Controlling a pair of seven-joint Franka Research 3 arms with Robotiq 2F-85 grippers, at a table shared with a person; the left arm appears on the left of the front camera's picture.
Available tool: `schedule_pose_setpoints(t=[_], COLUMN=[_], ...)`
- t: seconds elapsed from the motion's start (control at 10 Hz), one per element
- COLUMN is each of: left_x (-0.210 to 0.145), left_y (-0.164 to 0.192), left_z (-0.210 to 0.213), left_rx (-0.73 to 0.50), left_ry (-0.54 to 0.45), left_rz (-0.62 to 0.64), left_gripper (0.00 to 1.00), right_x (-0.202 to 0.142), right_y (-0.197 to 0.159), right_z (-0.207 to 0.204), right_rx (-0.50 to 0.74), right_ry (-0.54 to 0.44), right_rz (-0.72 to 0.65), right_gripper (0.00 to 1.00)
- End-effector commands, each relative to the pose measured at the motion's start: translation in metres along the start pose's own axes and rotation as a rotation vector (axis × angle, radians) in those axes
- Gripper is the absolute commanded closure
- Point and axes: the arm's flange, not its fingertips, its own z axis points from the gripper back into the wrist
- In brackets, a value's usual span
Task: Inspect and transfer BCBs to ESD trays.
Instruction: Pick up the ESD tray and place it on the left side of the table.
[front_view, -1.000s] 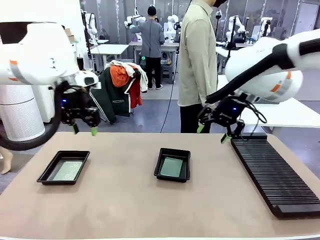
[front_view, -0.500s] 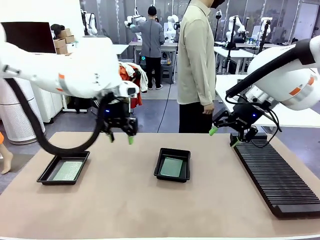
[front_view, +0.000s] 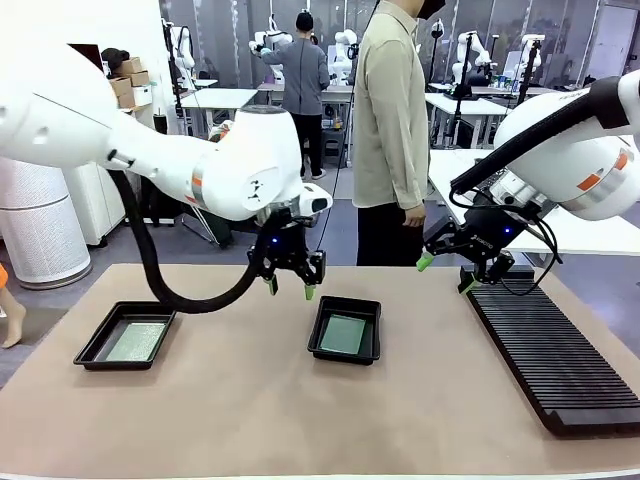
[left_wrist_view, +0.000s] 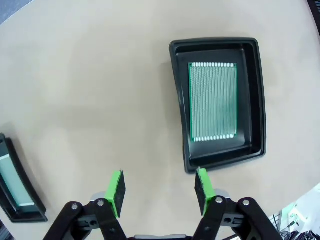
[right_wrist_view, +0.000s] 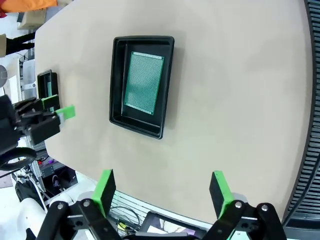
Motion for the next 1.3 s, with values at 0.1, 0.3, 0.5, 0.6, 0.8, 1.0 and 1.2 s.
schedule_pose_setpoints(t=[0.1, 0.3, 0.5, 0.6, 0.8, 1.0, 1.2], left_x=[0.031, 0.045, 0.052, 0.054, 0.057, 0.056, 0.056], left_y=[-0.017, -0.024, -0.027, -0.028, -0.029, -0.027, -0.024], left_z=[-0.032, -0.052, -0.075, -0.083, -0.094, -0.097, -0.107], left_rx=[0.037, 0.047, 0.054, 0.063, 0.076, 0.083, 0.09], left_ry=[0.009, 0.024, 0.04, 0.043, 0.049, 0.034, 0.036], left_rz=[0.011, 0.016, 0.036, 0.048, 0.072, 0.098, 0.116], left_gripper=[0.25, 0.25, 0.25, 0.25, 0.25, 0.25, 0.25], right_x=[0.001, 0.001, 0.001, 0.001, 0.001, 0.001, 0.001], right_y=[0.0, 0.0, 0.0, 0.0, 0.0, 0.0, 0.0], right_z=[0.001, 0.001, 0.001, 0.001, 0.001, 0.001, 0.001], right_rx=[-0.011, -0.011, -0.011, -0.011, -0.011, -0.011, -0.011], right_ry=[-0.004, -0.004, -0.004, -0.004, -0.004, -0.004, -0.004], right_rz=[-0.024, -0.024, -0.024, -0.024, -0.024, -0.024, -0.024], right_gripper=[0.0, 0.0, 0.0, 0.0, 0.0, 0.0, 0.0])
